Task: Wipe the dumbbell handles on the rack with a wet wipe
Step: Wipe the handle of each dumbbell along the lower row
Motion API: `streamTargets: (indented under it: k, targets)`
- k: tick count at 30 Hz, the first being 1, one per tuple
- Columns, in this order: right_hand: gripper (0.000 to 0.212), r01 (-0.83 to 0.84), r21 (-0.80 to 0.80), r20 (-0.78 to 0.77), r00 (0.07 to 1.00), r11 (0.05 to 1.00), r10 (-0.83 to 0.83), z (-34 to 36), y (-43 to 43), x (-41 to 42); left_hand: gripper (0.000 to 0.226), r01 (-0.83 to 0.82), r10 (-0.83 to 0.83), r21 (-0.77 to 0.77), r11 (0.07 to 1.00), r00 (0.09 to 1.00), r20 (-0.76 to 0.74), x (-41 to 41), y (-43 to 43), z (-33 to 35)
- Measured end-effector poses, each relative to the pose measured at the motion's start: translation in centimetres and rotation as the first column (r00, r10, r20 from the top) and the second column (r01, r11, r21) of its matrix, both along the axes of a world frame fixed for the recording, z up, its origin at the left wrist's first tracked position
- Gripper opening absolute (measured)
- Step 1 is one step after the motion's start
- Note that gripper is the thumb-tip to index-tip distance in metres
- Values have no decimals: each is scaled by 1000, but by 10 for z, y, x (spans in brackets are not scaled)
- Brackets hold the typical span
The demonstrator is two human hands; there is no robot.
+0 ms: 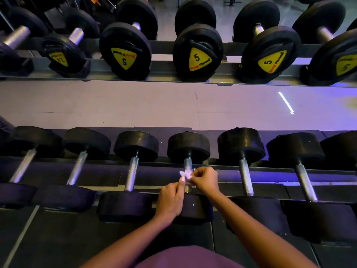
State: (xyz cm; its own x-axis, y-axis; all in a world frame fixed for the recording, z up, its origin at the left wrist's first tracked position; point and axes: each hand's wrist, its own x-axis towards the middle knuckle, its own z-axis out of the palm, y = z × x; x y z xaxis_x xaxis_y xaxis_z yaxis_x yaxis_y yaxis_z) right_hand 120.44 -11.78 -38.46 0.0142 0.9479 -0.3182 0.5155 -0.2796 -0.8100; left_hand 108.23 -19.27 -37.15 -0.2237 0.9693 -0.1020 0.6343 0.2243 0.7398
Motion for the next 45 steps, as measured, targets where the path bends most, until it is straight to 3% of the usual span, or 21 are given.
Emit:
streamTargets:
  k: [6,18,21,24,27,32,45]
  targets:
    - [7,173,90,-54,984,981,-169,4,38,-13,54,10,-10,-44,999,1000,2,1,-2,4]
    - [22,-107,-186,1,994,977,109,-13,-6,20,55,4,-4,13,1000,1000,15,-1,3,-6]
    - [20,-49,-153,-28,999,987,45,-12,-10,19,61,3,-3,9,1000,1000,30,-1,2,-6]
    - [17,134,-107,-99,985,985,-144,-9,8,6,76,-4,4,18,1000,1000,28,-2,2,-9]
    - [13,229,-40,-121,965,973,-232,-1,34,-9,70,9,-9,0,1000,1000,17,-2,3,-10]
    - [12,243,-5,-130,962,970,-242,1,41,-17,58,30,-30,-21,999,1000,5,-2,1,-6]
    - [13,195,16,-83,978,981,-193,-3,36,-19,54,41,-41,-3,999,998,38,-3,4,-12]
